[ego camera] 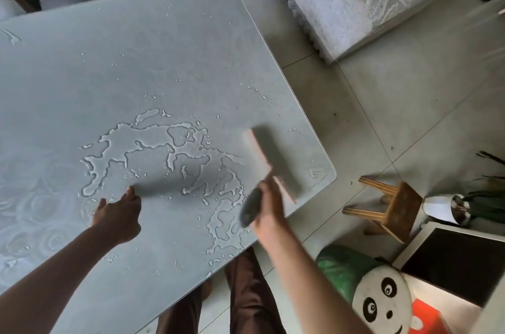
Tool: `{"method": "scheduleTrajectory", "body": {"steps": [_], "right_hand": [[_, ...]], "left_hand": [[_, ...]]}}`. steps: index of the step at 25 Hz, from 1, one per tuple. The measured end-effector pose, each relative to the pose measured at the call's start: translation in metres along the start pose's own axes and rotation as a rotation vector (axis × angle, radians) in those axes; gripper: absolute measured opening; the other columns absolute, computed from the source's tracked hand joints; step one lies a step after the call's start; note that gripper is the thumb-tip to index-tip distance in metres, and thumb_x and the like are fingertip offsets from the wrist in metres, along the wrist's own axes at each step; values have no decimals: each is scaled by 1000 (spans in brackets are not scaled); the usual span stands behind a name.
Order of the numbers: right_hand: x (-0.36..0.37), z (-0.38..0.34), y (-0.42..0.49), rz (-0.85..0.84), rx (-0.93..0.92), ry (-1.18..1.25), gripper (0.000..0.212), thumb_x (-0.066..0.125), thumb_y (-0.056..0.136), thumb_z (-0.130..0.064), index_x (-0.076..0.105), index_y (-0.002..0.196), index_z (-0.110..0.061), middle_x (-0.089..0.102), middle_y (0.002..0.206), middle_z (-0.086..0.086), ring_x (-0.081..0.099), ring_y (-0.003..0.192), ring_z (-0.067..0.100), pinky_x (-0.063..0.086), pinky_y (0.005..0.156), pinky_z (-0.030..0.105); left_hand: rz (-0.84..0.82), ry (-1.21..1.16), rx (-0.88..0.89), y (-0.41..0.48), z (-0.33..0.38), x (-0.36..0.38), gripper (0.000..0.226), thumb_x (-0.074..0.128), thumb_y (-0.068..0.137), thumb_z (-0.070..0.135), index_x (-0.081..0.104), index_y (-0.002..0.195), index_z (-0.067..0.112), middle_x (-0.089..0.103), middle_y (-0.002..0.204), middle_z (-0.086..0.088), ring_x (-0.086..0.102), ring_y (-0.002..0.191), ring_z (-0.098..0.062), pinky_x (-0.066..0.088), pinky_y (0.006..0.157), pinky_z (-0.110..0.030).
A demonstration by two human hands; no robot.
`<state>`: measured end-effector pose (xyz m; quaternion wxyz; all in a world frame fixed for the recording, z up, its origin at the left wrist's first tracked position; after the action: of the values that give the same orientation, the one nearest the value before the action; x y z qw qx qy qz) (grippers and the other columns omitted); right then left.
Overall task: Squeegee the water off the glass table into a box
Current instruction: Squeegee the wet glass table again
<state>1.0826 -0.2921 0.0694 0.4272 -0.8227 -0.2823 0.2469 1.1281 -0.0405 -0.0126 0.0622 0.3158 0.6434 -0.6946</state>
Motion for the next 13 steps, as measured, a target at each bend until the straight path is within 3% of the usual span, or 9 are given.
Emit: {"method": "scheduleTrajectory", "body": {"steps": [2,5,7,10,12,13], "right_hand": [[29,23,-19,-115,27,23,20,37,93,-6,43,86,-23,40,67,-2,43,51,8,36,44,21],[33,-2,-22,-225,48,57,28,38,100,-22,42,72,-24,31,60,0,35,37,7,31,36,19],[11,-39,-9,-146,-34,60,35,38,102,-29,39,67,-25,33,49,-4,33,36,7,28,36,20],[-39,-82,19,48,-55,114,39,30,104,-23,42,67,-22,35,30,-6,34,23,7,24,29,10],[-49,-75,30,122,19,132,33,28,104,-22,41,73,-22,45,37,-2,42,28,9,33,32,11],[-44,-59,33,114,48,102,29,27,103,-23,40,77,-24,55,51,4,51,38,12,44,38,17]], "left_hand": [[-7,4,-6,-1,0,-3,51,39,93,20,27,143,16,0,161,-2,40,135,-13,22,115,-39],[-26,-32,-12,-4,0,-8,54,40,93,20,25,145,17,0,161,-2,35,139,-12,22,116,-40],[-17,-56,-7,-4,-1,-10,55,40,93,20,25,146,17,1,161,-1,35,139,-13,22,116,-39],[30,-145,-26,-6,-1,-11,53,40,94,17,30,145,19,5,161,2,34,139,-14,22,115,-36],[69,-224,-63,-5,-4,-12,55,39,94,15,29,148,21,11,160,3,32,141,-15,23,116,-34],[89,-252,-70,-4,-4,-14,55,38,94,14,30,148,22,16,160,3,31,141,-16,23,116,-33]]}}
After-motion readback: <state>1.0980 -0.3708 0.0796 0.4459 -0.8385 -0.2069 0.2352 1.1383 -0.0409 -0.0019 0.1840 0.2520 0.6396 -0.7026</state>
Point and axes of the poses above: each hand's wrist, its own y-axis towards the middle knuckle, its own x-axis out of the palm, z = x × y, the point moved 1 cm from there along y, towards the middle knuckle
